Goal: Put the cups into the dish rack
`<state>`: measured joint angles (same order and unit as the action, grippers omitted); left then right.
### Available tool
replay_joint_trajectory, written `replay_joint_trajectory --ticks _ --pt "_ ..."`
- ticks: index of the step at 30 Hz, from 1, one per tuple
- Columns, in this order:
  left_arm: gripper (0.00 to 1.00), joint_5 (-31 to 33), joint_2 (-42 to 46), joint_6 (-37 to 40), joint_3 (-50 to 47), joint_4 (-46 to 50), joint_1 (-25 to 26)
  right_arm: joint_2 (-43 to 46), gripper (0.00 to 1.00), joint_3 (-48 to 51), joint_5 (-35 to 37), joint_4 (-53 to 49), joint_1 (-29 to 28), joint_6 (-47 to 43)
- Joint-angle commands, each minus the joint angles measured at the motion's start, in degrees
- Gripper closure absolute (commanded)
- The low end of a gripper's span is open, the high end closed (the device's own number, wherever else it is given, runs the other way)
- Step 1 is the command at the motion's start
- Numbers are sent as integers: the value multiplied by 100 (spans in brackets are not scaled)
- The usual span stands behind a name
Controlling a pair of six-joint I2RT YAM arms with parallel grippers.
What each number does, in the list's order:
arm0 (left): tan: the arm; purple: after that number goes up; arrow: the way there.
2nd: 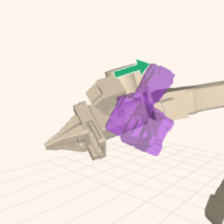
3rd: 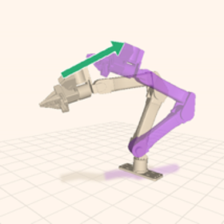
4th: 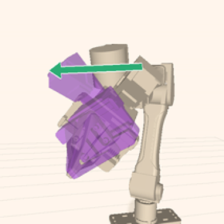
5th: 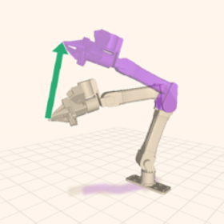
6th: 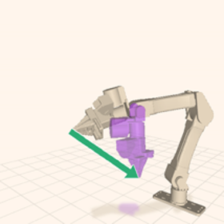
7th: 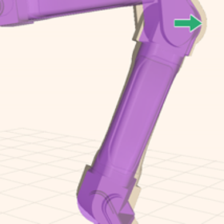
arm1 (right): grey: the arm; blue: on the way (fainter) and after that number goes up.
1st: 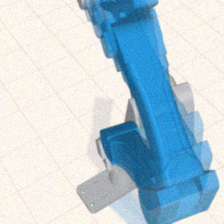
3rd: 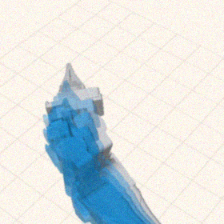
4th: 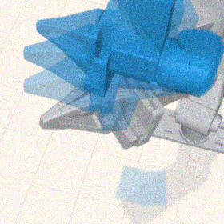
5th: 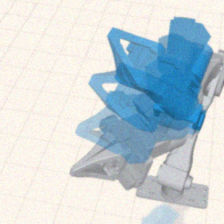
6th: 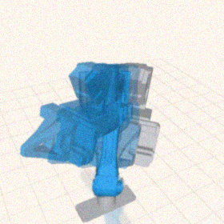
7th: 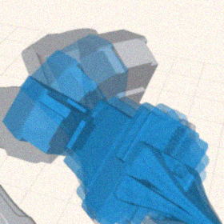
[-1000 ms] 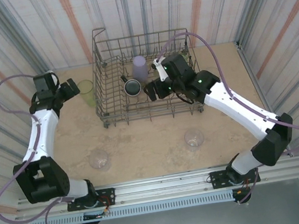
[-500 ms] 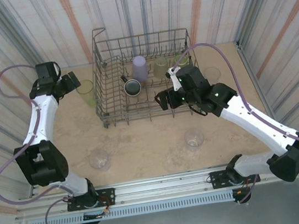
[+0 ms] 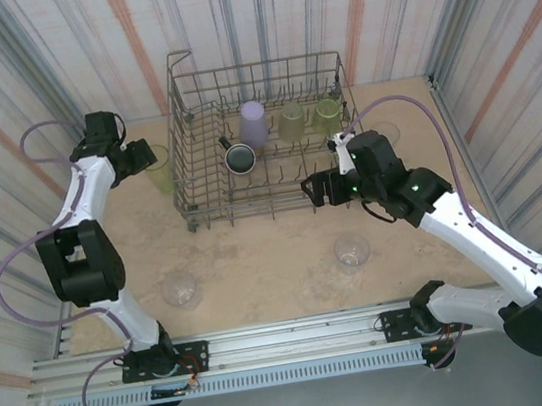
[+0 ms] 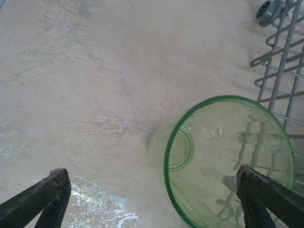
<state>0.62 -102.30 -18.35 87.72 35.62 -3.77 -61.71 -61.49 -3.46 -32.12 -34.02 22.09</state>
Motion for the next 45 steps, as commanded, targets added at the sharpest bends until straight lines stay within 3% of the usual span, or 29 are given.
replay_joint_trajectory --ticks 1,12,20,23,31,45 --pt "9 35 -175 -116 312 133 65 309 1 158 -104 -14 103 137" --pt "17 480 -619 -216 489 384 146 847 1 534 -251 388 330 549" --pt "32 491 -820 -153 631 465 181 1136 1 834 -337 830 361 969" --pt "46 508 -896 -106 735 566 182 1205 1 886 -265 883 374 998" --pt "99 631 -870 -4 799 655 167 1180 1 850 -268 835 414 1008" --pt "100 321 -536 -27 595 762 -33 986 1 789 -591 972 414 1285"
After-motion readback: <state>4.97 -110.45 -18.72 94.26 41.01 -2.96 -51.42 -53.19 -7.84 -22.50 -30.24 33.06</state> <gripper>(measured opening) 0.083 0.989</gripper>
